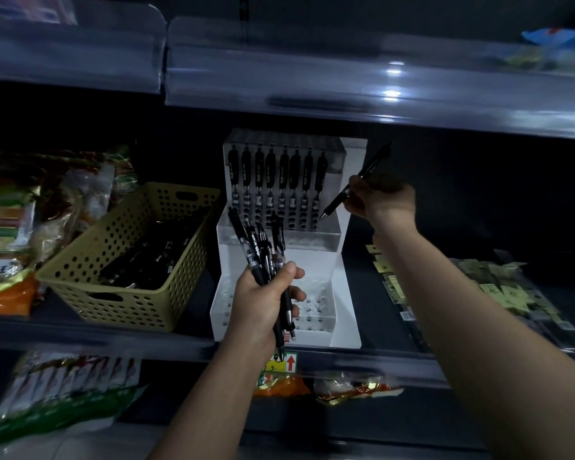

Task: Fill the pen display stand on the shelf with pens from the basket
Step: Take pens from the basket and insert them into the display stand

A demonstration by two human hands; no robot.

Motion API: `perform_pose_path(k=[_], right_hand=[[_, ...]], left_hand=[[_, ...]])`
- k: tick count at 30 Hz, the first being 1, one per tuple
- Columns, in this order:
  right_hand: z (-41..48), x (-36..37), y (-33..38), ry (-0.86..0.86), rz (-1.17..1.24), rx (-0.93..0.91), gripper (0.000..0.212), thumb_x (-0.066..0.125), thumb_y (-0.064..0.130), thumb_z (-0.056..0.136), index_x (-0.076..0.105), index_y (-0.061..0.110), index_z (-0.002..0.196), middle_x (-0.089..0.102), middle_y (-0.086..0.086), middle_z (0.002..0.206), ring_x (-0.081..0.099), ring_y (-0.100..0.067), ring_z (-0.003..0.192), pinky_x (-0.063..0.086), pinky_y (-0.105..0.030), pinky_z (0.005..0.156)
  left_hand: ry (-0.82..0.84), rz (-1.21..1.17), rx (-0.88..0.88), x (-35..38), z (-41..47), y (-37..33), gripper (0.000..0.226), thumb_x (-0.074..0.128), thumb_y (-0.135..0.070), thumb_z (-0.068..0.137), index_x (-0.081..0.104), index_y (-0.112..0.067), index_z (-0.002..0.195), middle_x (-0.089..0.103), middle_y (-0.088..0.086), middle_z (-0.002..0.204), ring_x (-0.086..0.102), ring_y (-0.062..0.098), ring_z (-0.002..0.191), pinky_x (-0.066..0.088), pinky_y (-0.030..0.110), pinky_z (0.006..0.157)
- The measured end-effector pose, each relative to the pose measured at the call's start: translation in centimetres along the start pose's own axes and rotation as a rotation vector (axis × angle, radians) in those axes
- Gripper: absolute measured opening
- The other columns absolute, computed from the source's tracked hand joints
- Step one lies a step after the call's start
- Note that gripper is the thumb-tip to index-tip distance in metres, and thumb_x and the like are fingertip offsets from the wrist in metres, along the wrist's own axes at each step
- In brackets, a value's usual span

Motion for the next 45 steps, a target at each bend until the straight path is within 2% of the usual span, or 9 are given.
perform_pose_path(k=[4,7,14,20,23,24,26,41,45], right_hand=[[0.6,-0.6,-0.4,-0.080,0.081,0.006,0.008,0.058,-0.004,0.090,0.059,0.000,0.096,0.062,-0.005,0.071,0.059,-0.015,0.063,0.052,-0.019,0.052],[1.2,-0.9,-0.4,-0.134,0.095,-0.002,0.006,0.059,-0.005,0.089,0.060,0.001,0.088,0.062,-0.003,0.071,0.059,-0.013,0.062,0.054,-0.022,0.054],[1.9,-0.5,-0.4,-0.137,-0.046,-0.097,0.023,0.066,0.002,0.087,0.059,0.016,0.069,0.063,-0.003,0.073,0.060,-0.018,0.065,0.052,-0.032,0.061],[1.7,1.4,-0.5,-0.071,-0.394,-0.262,0.025,0.070,0.018,0.083,0.060,0.033,0.066,0.072,-0.012,0.090,0.064,-0.027,0.077,0.055,-0.050,0.079],[1.2,1.6,-0.3,-0.056,-0.450,-0.290,0.013,0.068,0.017,0.085,0.065,0.029,0.079,0.071,-0.008,0.087,0.059,-0.019,0.074,0.056,-0.044,0.079],[1.1,1.7,-0.3,-0.045,-0.477,-0.309,0.006,0.068,0.018,0.086,0.068,0.023,0.089,0.069,-0.004,0.083,0.059,-0.016,0.072,0.055,-0.034,0.077],[0.6,1.6,-0.3,-0.053,-0.570,-0.347,0.016,0.068,0.019,0.086,0.065,0.016,0.101,0.065,0.004,0.079,0.059,-0.008,0.069,0.047,-0.011,0.065],[-0.1,2.8,0.3,-0.054,-0.860,-0.451,0.015,0.064,0.019,0.089,0.072,0.008,0.096,0.073,-0.012,0.092,0.068,-0.026,0.088,0.054,-0.033,0.077],[-0.2,2.6,-0.2,-0.060,-0.859,-0.430,0.018,0.066,0.024,0.088,0.073,0.010,0.096,0.073,-0.010,0.093,0.068,-0.025,0.089,0.048,-0.025,0.069]], left_hand=[[0.002,0.003,0.002,-0.1,0.0,0.0,0.009,0.058,-0.007,0.092,0.055,-0.007,0.100,0.066,0.006,0.082,0.056,0.016,0.056,0.041,0.025,0.043],[0.001,0.000,0.005,-0.1,0.1,-0.1,0.009,0.057,-0.006,0.092,0.055,-0.007,0.100,0.066,0.006,0.081,0.055,0.016,0.055,0.041,0.025,0.042],[0.002,-0.005,0.002,0.0,0.1,0.0,0.007,0.058,-0.006,0.092,0.055,-0.009,0.097,0.066,0.005,0.079,0.055,0.016,0.054,0.041,0.025,0.043],[-0.001,-0.004,0.002,0.0,0.1,-0.1,0.007,0.058,-0.006,0.092,0.056,-0.009,0.098,0.067,0.005,0.080,0.056,0.016,0.055,0.041,0.024,0.043],[0.001,-0.004,0.005,0.0,0.2,-0.1,0.006,0.058,-0.006,0.092,0.056,-0.009,0.097,0.066,0.006,0.081,0.055,0.017,0.055,0.041,0.024,0.042],[-0.001,-0.006,0.004,0.0,0.2,-0.1,0.006,0.058,-0.006,0.092,0.056,-0.009,0.097,0.066,0.006,0.081,0.055,0.017,0.055,0.041,0.024,0.042],[-0.001,-0.007,0.003,0.0,0.2,-0.1,0.007,0.058,-0.006,0.092,0.056,-0.009,0.098,0.066,0.006,0.080,0.056,0.016,0.055,0.041,0.024,0.042],[-0.005,-0.009,-0.004,-0.3,0.2,-0.1,0.007,0.059,-0.006,0.091,0.056,-0.009,0.097,0.067,0.006,0.080,0.056,0.016,0.055,0.041,0.024,0.041],[-0.006,-0.006,-0.003,-0.5,0.2,-0.2,0.008,0.059,-0.006,0.091,0.055,-0.008,0.098,0.067,0.007,0.081,0.056,0.016,0.054,0.041,0.024,0.041]])
Point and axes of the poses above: each hand's wrist, its own z-axis towards the middle knuckle, its own x-axis out of the palm, y = z × x, the point moved 8 cm from there along z, towards the middle knuckle
